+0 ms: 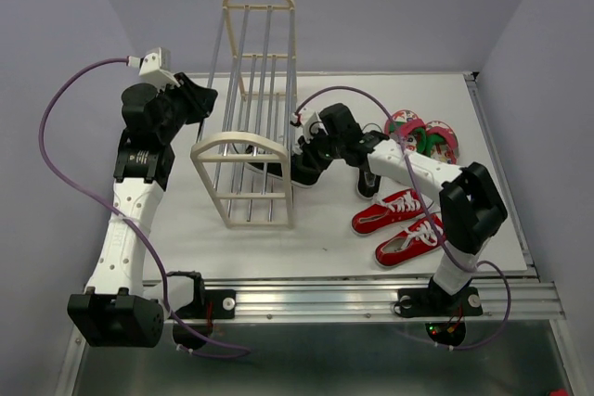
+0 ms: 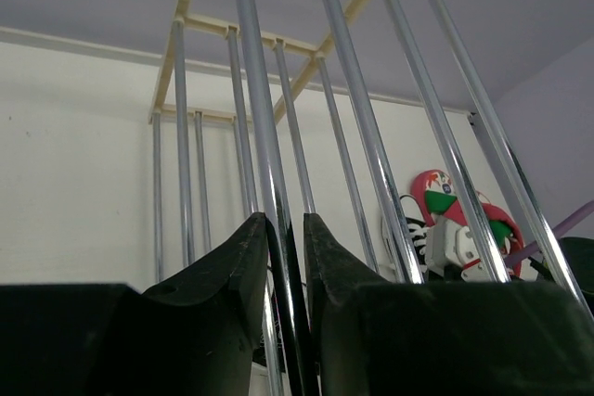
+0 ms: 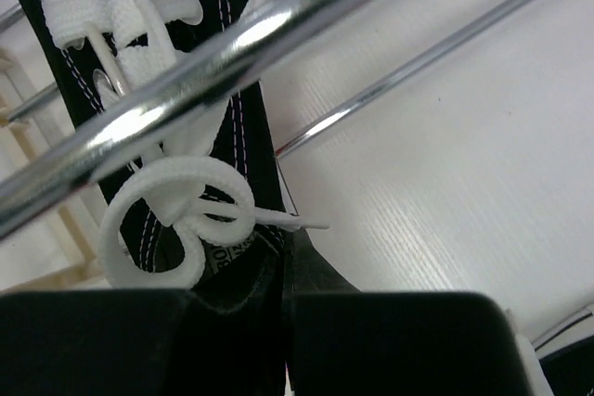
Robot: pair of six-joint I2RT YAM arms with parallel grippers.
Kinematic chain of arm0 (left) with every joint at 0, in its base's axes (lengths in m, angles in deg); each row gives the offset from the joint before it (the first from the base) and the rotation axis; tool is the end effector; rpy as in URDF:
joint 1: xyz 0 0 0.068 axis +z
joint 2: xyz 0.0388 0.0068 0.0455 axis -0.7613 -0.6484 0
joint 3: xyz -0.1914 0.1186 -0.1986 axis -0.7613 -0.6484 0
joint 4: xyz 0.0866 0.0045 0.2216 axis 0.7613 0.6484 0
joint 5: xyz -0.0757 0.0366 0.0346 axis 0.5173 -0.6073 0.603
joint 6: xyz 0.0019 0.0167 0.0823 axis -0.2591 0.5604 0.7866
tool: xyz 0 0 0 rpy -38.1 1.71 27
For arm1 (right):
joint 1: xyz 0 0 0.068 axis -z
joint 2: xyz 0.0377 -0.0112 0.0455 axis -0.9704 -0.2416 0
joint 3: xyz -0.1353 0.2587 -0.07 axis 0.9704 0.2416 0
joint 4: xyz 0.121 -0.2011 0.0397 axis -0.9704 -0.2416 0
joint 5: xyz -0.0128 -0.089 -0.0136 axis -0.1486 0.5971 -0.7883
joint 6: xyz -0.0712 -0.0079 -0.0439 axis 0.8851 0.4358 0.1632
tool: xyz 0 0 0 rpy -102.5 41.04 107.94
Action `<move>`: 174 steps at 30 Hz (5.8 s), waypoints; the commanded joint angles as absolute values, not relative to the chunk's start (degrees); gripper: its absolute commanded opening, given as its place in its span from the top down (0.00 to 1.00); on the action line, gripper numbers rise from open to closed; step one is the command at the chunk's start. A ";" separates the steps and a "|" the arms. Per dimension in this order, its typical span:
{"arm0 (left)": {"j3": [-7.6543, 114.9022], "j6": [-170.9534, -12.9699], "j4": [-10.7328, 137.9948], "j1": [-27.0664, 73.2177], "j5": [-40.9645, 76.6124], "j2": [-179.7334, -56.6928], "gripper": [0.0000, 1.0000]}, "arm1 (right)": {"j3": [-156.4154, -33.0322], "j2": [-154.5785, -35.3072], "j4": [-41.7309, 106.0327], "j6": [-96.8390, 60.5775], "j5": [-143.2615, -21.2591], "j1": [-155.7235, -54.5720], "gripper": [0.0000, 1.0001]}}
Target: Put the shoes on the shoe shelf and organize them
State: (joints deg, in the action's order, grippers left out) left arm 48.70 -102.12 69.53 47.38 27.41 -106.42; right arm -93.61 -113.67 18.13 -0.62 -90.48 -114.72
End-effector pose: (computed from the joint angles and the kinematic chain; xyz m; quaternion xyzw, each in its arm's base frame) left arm 0.2486 -0.0320 0.4487 -0.0108 0.7080 -0.2521 0.6596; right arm 0.3037 0.2691 0.2689 -0.4280 0.7908 0.2228 0.3766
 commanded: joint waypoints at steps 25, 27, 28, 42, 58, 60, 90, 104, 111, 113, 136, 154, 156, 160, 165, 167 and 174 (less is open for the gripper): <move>47.99 -102.79 68.20 47.47 23.71 -106.26 0.77 | -99.78 -121.35 20.26 4.15 -98.52 -119.44 0.95; 47.90 -102.88 68.20 47.47 23.80 -106.18 0.77 | -97.93 -120.92 23.07 4.15 -98.79 -119.44 0.91; 47.81 -102.88 68.20 47.38 23.71 -106.18 0.77 | -97.23 -120.65 24.04 3.98 -98.79 -119.44 0.90; 47.02 -102.44 68.02 47.47 23.71 -105.74 0.78 | -90.11 -118.19 38.89 -1.12 -100.98 -119.44 0.76; 47.20 -102.18 67.93 47.47 24.33 -106.53 0.78 | -85.88 -116.08 41.10 8.54 -113.02 -119.44 0.67; 47.20 -102.09 67.84 47.47 24.42 -106.70 0.78 | -86.06 -116.43 41.01 8.90 -112.94 -119.44 0.66; 47.11 -102.97 68.20 47.47 23.01 -106.44 0.79 | -87.12 -102.72 39.96 -2.08 -95.37 -119.44 0.00; 46.85 -103.58 68.28 47.47 22.40 -106.62 0.79 | -78.41 -100.07 40.04 -18.61 -89.54 -119.44 0.00; 46.67 -104.20 68.20 47.47 21.87 -106.70 0.79 | -79.73 -107.19 40.04 -19.66 -94.31 -119.44 0.00; 46.58 -104.38 68.20 47.46 21.87 -106.79 0.79 | -80.00 -108.43 40.04 -19.66 -94.22 -119.44 0.02; 46.41 -104.38 68.11 47.47 21.25 -106.97 0.79 | -79.13 -111.06 56.61 -8.32 -108.10 -119.44 0.99; 45.88 -104.29 68.11 47.47 21.08 -106.79 0.80 | -84.13 -117.15 51.12 -20.46 -100.37 -119.44 0.31; 45.97 -104.46 68.11 47.47 20.81 -106.70 0.80 | -84.13 -115.91 50.07 -20.72 -98.97 -119.44 0.19; 45.97 -104.73 68.11 47.47 20.46 -106.62 0.80 | -85.62 -112.66 45.68 -21.42 -92.92 -119.44 0.00; 45.97 -104.99 68.11 47.47 19.94 -106.61 0.80 | -87.38 -107.04 35.59 -25.02 -74.86 -119.44 0.00; 45.97 -105.17 68.11 47.47 19.76 -106.70 0.80 | -87.03 -104.06 32.93 -27.12 -68.14 -119.44 0.00; 45.70 -105.52 67.93 47.47 18.96 -106.88 0.82 | -82.55 -95.08 17.21 -38.82 -59.33 -108.30 0.00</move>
